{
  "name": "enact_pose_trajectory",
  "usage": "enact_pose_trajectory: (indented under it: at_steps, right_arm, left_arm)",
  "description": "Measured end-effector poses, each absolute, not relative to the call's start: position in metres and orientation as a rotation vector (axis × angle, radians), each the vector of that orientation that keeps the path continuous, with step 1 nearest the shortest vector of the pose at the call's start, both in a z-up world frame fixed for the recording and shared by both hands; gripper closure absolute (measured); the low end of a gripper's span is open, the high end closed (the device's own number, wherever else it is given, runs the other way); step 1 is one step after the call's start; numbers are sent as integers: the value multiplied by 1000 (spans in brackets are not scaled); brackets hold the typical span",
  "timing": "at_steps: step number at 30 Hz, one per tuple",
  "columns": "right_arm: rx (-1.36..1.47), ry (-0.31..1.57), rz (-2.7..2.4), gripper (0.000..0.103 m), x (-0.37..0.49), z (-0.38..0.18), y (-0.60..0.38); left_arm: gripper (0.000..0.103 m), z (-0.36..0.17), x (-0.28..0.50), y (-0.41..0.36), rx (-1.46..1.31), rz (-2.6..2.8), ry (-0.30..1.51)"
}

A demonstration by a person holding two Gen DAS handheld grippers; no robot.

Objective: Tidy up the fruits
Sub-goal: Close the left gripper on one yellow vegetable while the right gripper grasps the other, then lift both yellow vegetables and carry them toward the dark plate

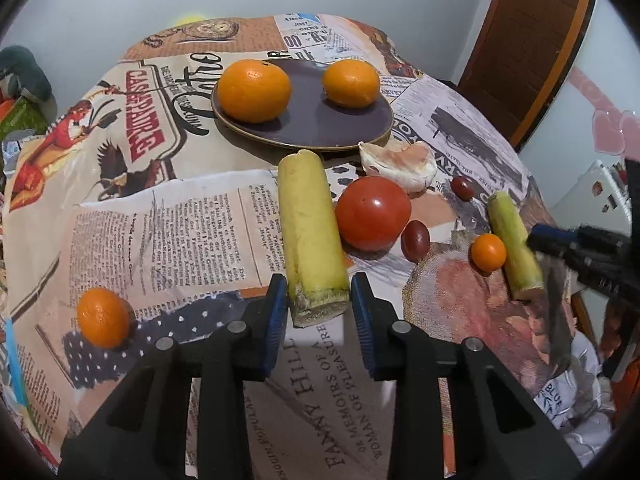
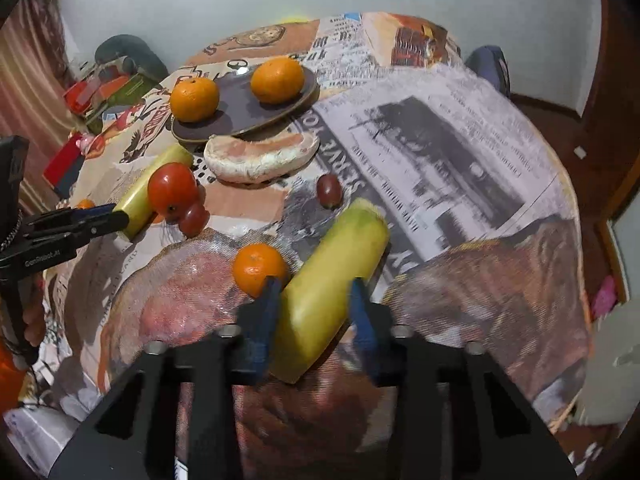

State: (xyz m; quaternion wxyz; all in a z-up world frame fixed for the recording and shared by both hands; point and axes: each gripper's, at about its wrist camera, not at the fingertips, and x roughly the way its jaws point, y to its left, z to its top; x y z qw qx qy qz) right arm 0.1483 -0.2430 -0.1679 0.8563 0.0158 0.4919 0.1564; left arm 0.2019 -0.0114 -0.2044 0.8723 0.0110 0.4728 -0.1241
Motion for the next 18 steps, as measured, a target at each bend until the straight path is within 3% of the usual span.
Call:
enact_pose_trajectory:
  at_steps: [11, 18]
  right_arm:
    - [136, 1062, 299, 83, 157, -172, -260]
    - [130, 1060, 292, 73, 173, -176, -251]
  left_arm:
    - [70, -194, 223, -5, -7, -252, 983]
    - [70, -199, 253, -6, -43, -242, 997]
